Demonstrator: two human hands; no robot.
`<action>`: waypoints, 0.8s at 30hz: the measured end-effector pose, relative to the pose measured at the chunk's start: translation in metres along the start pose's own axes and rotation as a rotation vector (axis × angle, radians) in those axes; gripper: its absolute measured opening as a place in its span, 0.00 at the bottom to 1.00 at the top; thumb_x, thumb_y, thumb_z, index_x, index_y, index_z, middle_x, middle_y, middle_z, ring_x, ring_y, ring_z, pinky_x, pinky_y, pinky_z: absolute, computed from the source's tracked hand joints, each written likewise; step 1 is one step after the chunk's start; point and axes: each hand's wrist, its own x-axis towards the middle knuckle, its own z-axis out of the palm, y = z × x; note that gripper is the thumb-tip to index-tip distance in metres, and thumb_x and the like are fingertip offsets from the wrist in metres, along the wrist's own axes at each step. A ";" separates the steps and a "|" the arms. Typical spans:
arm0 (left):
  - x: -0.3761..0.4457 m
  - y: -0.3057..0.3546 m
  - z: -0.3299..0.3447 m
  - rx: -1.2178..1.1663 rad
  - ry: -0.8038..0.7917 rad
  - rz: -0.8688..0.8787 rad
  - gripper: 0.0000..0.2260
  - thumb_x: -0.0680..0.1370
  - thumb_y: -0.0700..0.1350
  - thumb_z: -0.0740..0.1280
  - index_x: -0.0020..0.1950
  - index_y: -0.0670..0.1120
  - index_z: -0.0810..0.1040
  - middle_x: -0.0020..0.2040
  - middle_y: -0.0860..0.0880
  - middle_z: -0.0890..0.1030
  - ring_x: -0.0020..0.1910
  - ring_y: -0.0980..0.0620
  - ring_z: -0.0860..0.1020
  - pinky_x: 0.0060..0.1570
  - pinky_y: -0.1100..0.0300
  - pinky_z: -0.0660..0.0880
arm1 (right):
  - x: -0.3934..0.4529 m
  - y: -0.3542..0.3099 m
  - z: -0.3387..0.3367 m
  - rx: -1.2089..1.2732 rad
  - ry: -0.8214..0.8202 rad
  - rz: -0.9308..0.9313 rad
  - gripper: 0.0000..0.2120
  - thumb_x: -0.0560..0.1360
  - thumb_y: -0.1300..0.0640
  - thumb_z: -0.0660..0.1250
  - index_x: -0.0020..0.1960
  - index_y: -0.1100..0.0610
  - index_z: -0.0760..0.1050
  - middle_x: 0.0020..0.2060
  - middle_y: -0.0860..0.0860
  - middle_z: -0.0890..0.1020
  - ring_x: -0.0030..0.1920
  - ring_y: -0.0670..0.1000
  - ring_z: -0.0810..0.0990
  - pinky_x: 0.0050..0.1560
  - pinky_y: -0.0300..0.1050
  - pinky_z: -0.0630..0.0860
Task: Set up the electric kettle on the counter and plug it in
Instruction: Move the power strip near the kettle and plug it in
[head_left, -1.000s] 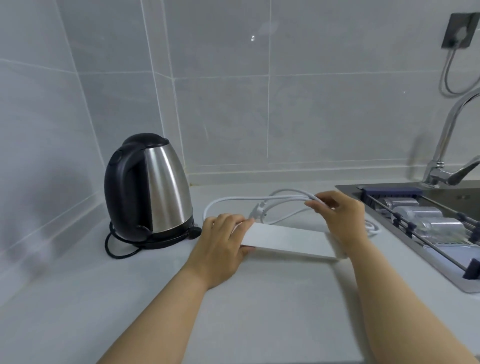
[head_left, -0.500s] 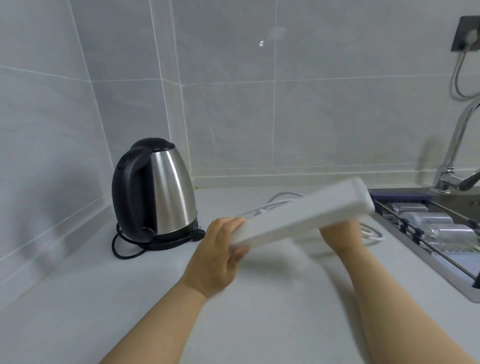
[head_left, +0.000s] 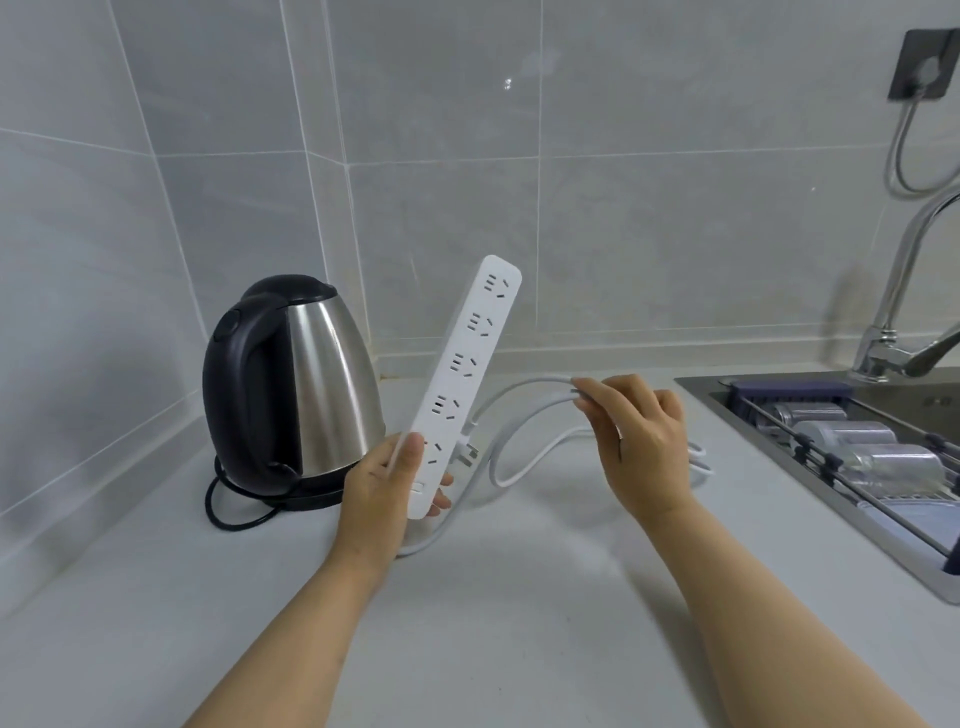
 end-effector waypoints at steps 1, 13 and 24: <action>0.001 0.000 0.000 0.029 -0.024 -0.018 0.18 0.73 0.59 0.66 0.51 0.46 0.82 0.39 0.44 0.84 0.32 0.49 0.80 0.37 0.57 0.78 | 0.001 -0.001 -0.001 0.005 0.006 0.012 0.08 0.79 0.57 0.66 0.54 0.57 0.82 0.40 0.51 0.80 0.32 0.52 0.72 0.38 0.47 0.67; -0.002 0.009 0.001 0.001 -0.359 -0.343 0.21 0.71 0.61 0.66 0.55 0.47 0.79 0.53 0.42 0.83 0.49 0.47 0.79 0.32 0.67 0.71 | -0.004 0.005 0.003 0.063 -0.101 0.147 0.10 0.78 0.53 0.65 0.53 0.56 0.83 0.40 0.50 0.80 0.31 0.55 0.75 0.40 0.48 0.69; -0.001 0.005 -0.002 0.009 -0.160 -0.164 0.17 0.62 0.53 0.77 0.47 0.46 0.83 0.42 0.49 0.85 0.39 0.51 0.81 0.37 0.62 0.75 | -0.007 0.002 0.001 0.301 -0.345 0.345 0.14 0.76 0.51 0.63 0.54 0.57 0.82 0.45 0.47 0.80 0.41 0.47 0.79 0.45 0.58 0.76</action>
